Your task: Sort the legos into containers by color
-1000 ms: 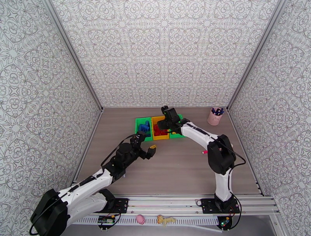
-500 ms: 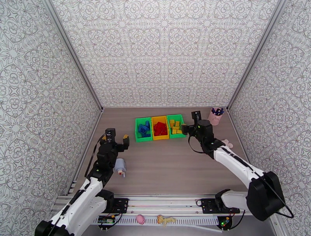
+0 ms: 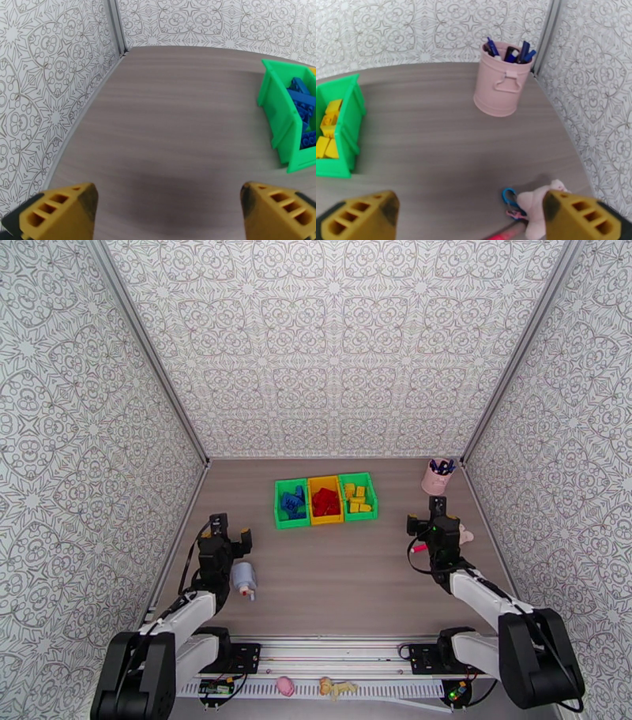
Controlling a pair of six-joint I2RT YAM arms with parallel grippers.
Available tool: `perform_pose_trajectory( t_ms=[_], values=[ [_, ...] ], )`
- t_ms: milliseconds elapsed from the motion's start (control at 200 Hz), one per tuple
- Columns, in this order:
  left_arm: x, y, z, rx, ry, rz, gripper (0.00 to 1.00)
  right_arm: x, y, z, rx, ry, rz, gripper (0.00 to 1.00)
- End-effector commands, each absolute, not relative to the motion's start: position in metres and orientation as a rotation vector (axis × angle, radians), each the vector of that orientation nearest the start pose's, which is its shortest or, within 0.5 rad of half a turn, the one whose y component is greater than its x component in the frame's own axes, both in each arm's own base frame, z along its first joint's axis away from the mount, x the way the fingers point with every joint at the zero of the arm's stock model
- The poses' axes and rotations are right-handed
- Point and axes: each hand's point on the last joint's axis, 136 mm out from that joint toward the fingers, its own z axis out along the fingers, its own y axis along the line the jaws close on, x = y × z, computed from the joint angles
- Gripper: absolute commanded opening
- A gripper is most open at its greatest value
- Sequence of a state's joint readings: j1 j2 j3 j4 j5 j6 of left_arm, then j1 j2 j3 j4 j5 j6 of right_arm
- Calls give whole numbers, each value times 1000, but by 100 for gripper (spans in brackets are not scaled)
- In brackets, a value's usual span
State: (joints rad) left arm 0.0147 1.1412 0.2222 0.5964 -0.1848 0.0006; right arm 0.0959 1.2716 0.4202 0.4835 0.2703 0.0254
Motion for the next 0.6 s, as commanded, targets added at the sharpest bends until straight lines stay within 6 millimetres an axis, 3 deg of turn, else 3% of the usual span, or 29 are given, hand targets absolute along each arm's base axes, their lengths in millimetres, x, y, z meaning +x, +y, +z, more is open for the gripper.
perform_pose_trajectory(
  t_ms=[0,210,455,595],
  values=[
    [353,37,145,-116,1765,152,100,389,-7,148,99,1809,-123,100],
    [377,38,140,-120,1782,72,100,399,-10,118,109,1832,-90,99],
    [394,37,109,-115,1843,55,100,401,-8,115,88,1849,-69,99],
    [401,37,108,-115,1872,75,100,401,-8,115,88,1849,-70,100]
  ],
)
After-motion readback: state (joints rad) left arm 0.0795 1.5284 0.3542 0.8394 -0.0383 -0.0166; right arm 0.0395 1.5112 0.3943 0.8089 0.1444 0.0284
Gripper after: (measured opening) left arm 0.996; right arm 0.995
